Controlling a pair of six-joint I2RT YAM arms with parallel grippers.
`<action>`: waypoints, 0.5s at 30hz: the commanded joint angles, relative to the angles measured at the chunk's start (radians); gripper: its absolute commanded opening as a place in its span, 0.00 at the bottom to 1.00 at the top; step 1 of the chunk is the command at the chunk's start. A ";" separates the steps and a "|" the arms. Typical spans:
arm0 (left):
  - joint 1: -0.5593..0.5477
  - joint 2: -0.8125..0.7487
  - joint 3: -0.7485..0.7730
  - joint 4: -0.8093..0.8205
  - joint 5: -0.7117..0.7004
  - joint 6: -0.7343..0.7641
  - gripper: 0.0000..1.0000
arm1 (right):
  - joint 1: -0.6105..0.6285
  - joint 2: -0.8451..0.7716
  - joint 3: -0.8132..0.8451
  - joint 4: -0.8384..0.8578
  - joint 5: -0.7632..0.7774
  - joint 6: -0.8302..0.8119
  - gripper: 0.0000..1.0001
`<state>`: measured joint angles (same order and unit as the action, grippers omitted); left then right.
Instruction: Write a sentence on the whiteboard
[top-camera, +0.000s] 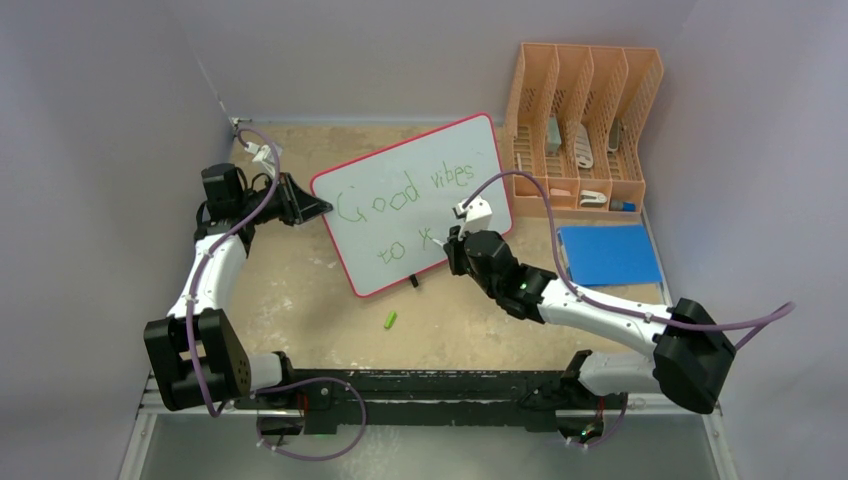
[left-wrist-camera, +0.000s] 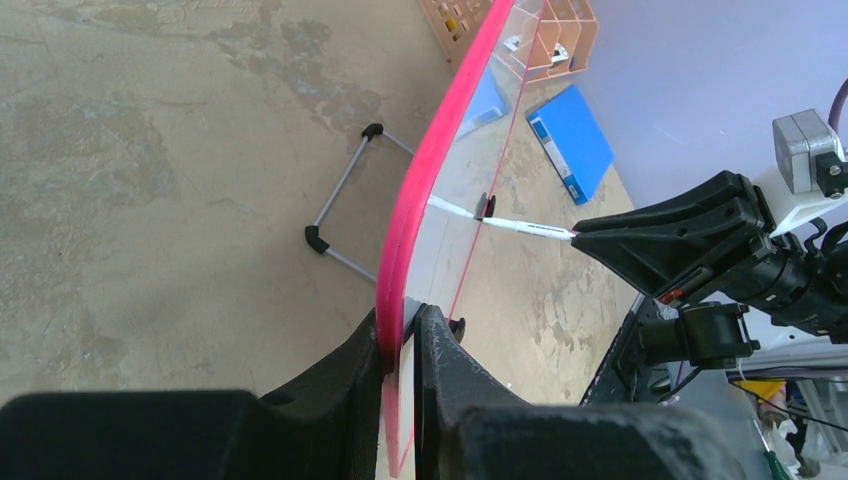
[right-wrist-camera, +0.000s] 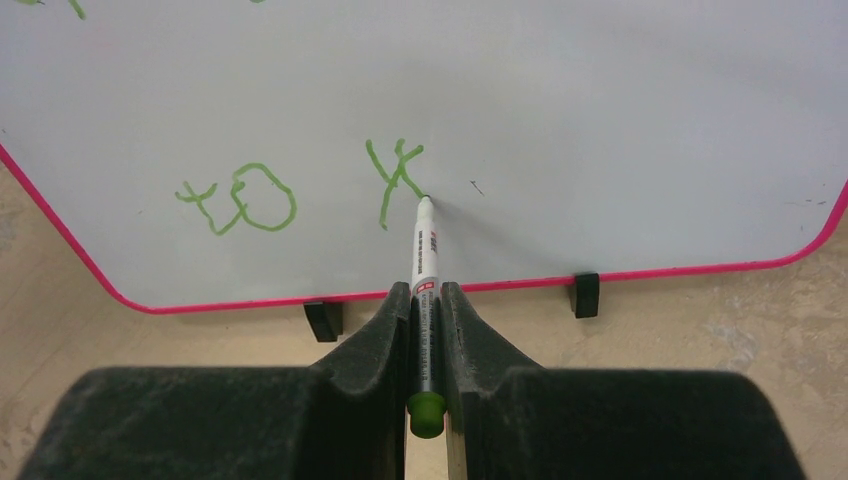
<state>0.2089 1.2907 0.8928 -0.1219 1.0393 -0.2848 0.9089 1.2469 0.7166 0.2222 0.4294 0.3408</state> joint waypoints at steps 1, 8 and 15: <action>-0.002 -0.005 0.008 -0.002 -0.054 0.015 0.00 | -0.008 -0.015 0.008 0.001 0.077 0.009 0.00; -0.002 -0.007 0.008 -0.002 -0.053 0.015 0.00 | -0.019 -0.001 0.031 0.015 0.097 0.005 0.00; -0.002 -0.007 0.008 -0.002 -0.055 0.015 0.00 | -0.024 0.002 0.053 0.030 0.089 -0.014 0.00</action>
<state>0.2089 1.2907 0.8928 -0.1223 1.0397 -0.2848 0.9005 1.2480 0.7197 0.2226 0.4786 0.3405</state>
